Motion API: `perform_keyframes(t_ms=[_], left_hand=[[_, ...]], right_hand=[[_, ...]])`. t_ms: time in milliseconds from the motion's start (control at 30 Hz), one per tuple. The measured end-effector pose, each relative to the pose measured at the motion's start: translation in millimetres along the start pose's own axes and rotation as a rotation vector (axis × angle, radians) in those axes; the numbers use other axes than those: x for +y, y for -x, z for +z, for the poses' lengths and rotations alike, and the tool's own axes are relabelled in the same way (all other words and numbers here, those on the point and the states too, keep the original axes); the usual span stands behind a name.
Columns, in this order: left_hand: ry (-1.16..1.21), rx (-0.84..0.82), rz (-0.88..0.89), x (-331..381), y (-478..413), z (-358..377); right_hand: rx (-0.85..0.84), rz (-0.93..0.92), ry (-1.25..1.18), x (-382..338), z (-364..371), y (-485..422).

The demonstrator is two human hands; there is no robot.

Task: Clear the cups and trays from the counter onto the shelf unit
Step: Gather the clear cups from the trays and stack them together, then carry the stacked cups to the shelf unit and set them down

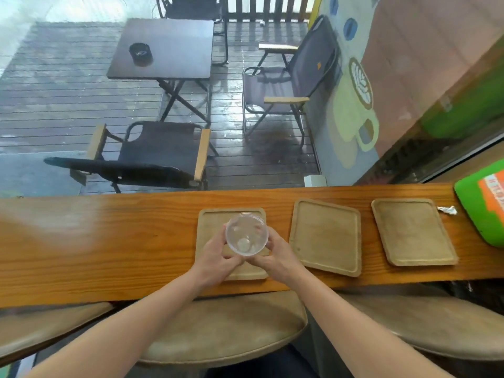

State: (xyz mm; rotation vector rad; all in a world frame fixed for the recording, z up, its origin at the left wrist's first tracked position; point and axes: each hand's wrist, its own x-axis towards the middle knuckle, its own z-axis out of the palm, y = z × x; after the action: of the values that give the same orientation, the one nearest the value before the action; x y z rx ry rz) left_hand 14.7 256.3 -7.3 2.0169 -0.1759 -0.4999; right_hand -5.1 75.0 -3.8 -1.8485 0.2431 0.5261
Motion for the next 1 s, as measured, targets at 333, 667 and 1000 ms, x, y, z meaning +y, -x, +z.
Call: perform_keyframes(t_ms=[333, 667, 1000], left_hand=[[0.22, -0.253, 0.263, 131, -25, 43], [0.107, -0.619, 0.483, 252, 5, 171], [0.015, -0.875, 0.61, 337, 129, 330]], right_hand=[[0.379, -0.054, -0.242, -35, -93, 92], [0.831, -0.084, -0.323, 5, -182, 249], [1.124, -0.124, -0.367, 85, -223, 454]])
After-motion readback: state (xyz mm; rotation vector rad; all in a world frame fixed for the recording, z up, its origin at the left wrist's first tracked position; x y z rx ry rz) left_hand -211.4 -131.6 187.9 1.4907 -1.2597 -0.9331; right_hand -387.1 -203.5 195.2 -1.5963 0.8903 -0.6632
